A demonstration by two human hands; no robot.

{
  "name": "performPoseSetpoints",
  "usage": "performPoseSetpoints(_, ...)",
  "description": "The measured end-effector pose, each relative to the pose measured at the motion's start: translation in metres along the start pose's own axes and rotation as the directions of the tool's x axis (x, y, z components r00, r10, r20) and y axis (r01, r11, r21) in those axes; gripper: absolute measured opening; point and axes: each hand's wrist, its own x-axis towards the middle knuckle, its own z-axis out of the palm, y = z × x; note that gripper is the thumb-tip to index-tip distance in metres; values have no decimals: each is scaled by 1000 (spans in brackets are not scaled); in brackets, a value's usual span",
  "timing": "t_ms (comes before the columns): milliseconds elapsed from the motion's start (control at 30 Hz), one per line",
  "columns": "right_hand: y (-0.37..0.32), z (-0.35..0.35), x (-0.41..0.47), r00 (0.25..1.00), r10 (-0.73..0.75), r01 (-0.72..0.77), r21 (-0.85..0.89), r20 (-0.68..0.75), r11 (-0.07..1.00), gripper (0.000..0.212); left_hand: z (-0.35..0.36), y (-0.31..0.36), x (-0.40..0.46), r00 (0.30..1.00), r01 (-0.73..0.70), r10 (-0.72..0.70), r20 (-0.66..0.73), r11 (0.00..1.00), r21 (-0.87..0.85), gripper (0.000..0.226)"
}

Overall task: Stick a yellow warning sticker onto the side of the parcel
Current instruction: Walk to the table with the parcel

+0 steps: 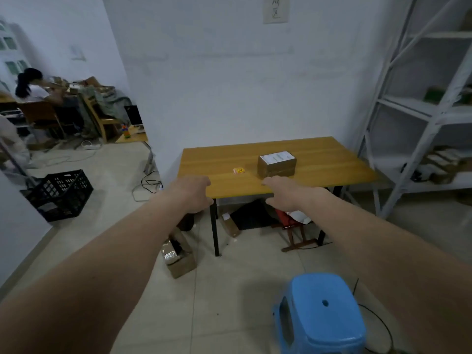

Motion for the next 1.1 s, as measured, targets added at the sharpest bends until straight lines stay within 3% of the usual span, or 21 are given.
performPoseSetpoints(200,30,-13,93,997,74,-74,-13,-34,997,51,11,-5,108,996,-72,73,42,997,-27,54)
performPoseSetpoints(400,83,-22,192,994,103,-103,2,-36,995,53,13,14,230,990,-141,139,39,988,61,49)
performPoseSetpoints(600,128,-54,285,985,142,-137,62,-97,989,51,1,30,342,986,-167,167,-1,986,-19,51)
performPoseSetpoints(767,156,-57,348,989,139,-138,21,-43,990,51,13,30,420,981,-171,168,92,985,18,48)
performPoseSetpoints(900,179,-64,396,985,169,-169,2,-35,986,50,14,30,490,980,-182,179,90,983,35,48)
performPoseSetpoints(1100,216,-75,469,976,216,-216,9,22,976,49,23,36,583,947,-309,301,116,949,65,49)
